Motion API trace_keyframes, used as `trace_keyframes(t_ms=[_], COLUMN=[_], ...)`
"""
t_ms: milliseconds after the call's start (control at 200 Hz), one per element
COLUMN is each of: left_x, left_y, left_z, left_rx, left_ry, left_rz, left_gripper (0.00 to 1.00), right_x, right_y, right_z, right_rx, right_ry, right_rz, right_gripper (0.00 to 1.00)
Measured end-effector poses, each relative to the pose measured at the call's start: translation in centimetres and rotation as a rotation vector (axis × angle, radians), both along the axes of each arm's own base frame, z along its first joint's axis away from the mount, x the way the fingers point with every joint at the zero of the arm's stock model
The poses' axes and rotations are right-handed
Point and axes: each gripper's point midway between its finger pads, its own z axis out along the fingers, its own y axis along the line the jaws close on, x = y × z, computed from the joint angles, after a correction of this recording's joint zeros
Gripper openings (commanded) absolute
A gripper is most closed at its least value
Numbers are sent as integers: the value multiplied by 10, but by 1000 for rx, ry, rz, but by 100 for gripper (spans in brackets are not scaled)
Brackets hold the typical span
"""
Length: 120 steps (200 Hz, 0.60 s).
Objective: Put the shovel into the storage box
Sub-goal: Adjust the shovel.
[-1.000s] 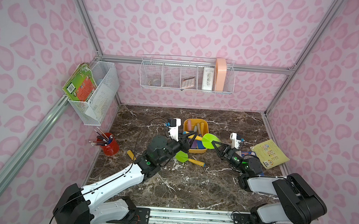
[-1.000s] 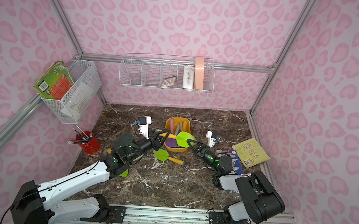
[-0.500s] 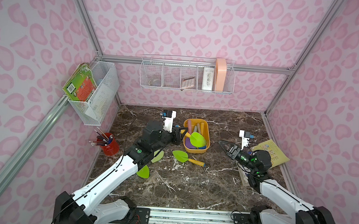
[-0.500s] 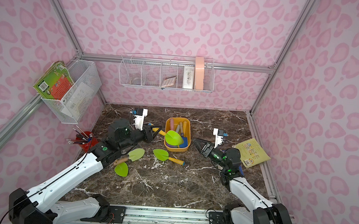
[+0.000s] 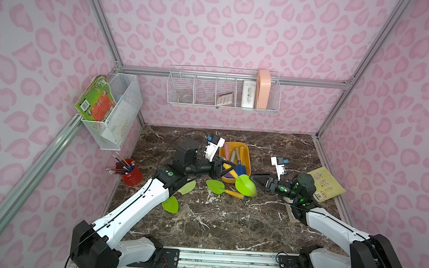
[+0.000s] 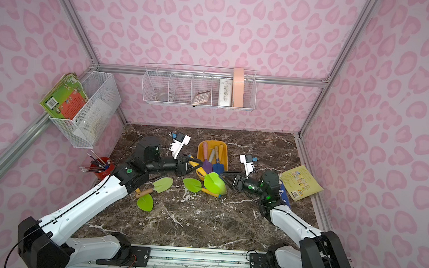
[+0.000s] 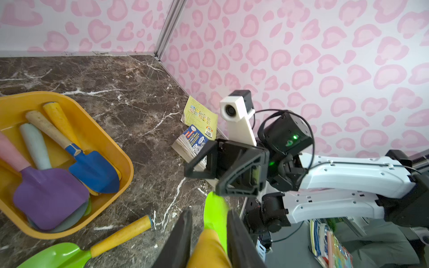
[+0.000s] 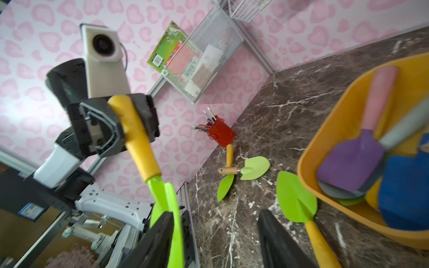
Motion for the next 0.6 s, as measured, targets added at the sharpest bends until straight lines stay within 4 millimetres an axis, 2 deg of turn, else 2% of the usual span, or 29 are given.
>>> trace_keyframes(t_ms=[95, 285, 435, 520, 565, 601], left_x=[-1, -3, -4, -4, -6, -5], left_y=[-1, -3, -7, -9, -10, -10], left_z=[-2, -1, 1, 3, 5, 5], left_rx=[-1, -7, -19, -26, -26, -28], left_ry=[10, 10, 12, 12, -1, 7], left_rz=[-14, -31, -63, -74, -88, -85], left_gripper=[0, 0, 0, 0, 0, 0], right_x=[-9, -23, -31, -29, -29, -27], right_y=[2, 6, 18, 20, 21, 21], right_z=[8, 16, 13, 11, 10, 11], right_rx=[32, 65, 55, 52, 50, 51], right_ry=[-15, -30, -15, -6, 3, 3], right_rz=[39, 116, 175, 179, 188, 185], right_gripper=[61, 50, 29, 6, 0, 0])
